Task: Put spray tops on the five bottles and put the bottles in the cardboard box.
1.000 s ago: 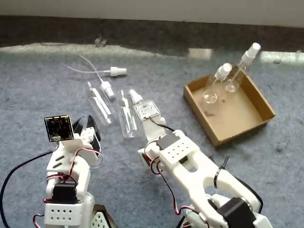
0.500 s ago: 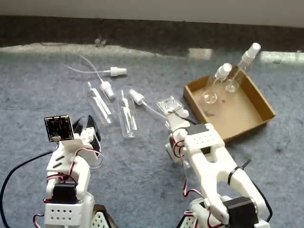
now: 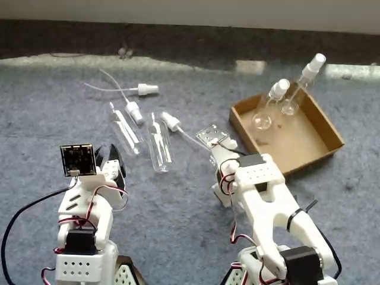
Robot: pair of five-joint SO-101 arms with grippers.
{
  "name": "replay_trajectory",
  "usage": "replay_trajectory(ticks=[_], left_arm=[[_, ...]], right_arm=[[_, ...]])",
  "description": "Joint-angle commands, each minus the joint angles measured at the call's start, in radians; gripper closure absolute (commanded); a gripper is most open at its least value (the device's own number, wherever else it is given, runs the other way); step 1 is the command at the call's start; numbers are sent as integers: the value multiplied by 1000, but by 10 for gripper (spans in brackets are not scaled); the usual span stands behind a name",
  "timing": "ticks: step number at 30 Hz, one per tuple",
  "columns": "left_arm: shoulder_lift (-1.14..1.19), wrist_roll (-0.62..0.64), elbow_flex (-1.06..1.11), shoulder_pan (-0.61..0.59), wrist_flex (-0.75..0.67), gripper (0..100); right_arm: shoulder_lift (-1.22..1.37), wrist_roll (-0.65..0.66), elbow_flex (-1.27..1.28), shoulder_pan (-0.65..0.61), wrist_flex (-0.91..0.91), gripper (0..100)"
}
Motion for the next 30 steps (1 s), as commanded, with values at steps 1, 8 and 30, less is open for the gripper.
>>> replay_trajectory(ticks=[1,8,30], left_arm=[[-1,-12,19,22,2,985],[-1,-14,19,22,2,983],[-1,-14,19,22,2,983]], right_arm=[[-19,11,-21,7,122,659],[-84,5,-325,-10,409,659],[302,-124,-852,-162,673,659]])
